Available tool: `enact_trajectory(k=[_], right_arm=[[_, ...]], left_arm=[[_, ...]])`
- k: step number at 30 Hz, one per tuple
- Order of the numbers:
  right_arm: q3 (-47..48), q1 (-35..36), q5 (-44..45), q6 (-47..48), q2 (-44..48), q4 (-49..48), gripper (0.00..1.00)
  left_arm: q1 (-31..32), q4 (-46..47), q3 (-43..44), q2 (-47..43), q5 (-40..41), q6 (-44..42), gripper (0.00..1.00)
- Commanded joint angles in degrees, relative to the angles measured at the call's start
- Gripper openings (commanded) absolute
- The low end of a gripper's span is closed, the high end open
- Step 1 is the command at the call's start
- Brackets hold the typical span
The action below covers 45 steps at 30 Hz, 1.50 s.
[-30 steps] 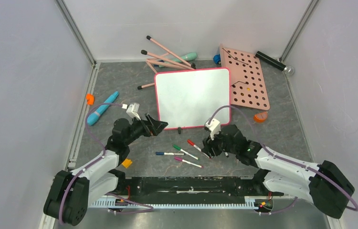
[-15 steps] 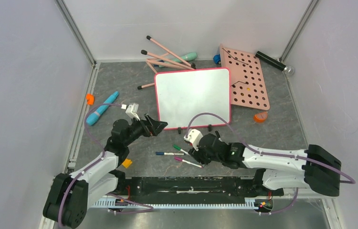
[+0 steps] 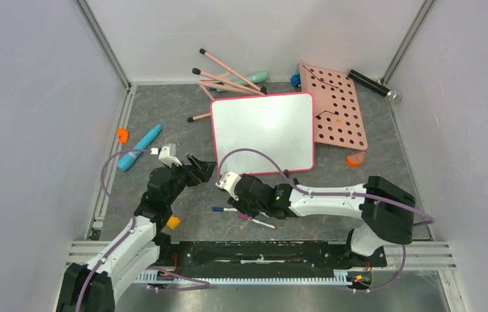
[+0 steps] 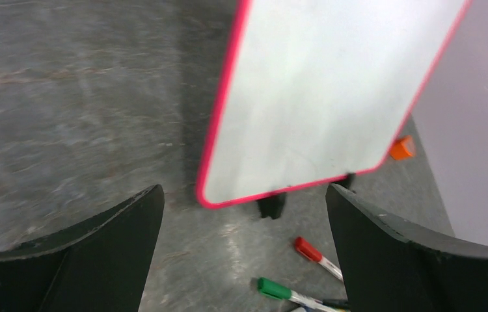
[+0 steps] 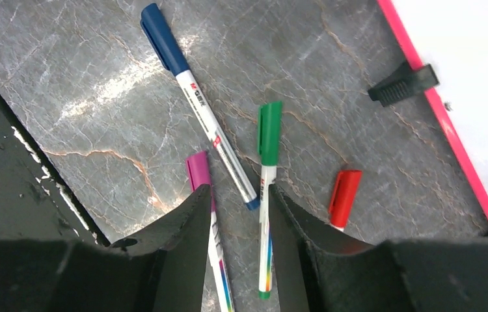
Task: Write a sentence on the whiteboard
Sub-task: Pick up the whiteboard marker at the center of the board.
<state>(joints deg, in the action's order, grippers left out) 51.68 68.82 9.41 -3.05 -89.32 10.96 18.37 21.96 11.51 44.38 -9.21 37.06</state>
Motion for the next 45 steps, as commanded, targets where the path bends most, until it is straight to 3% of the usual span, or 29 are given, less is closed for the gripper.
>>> enact_trajectory(k=[1,18,22,24,27,29,36,41,45], right_arm=[[4.81,0.66,-0.98,1.97,-3.69,1.14,0.4],[13.74,0.97,-4.85,2.52,-15.38,3.06,0.4],[16.09,0.97,-4.43,2.52,-18.73,5.0,0.38],[16.98,0.97,-3.66,2.57,-19.93,5.98,0.33],[17.21,0.95,-5.32,2.52,-19.23,5.53,0.07],[15.9,0.97,-4.9,2.53,-17.05,3.56,0.01],[8.52,0.9,3.71,1.07,-6.87,-4.24,0.0],[-0.56,0.09,8.24,-2.08,1.13,-13.68,0.0],[-12.26,-1.87,5.12,-5.29,9.29,-26.64,0.0]], left_arm=[[0.05,-10.24,1.2,-3.5,13.27,1.79,1.0],[0.06,-26.69,0.46,-19.4,34.48,7.52,1.0],[0.08,-27.03,-0.59,-22.7,35.39,7.64,1.0],[0.09,-26.03,-0.95,-22.98,34.19,6.96,1.0],[0.01,-24.77,-1.1,-21.82,32.55,6.6,1.0],[0.09,-24.19,-0.96,-20.68,31.88,6.71,1.0],[0.07,-16.7,-1.31,-17.12,21.81,4.0,1.0],[0.04,-1.75,-4.32,-12.6,2.72,3.05,1.0],[0.09,5.98,-3.31,-4.11,-6.9,4.86,0.98]])
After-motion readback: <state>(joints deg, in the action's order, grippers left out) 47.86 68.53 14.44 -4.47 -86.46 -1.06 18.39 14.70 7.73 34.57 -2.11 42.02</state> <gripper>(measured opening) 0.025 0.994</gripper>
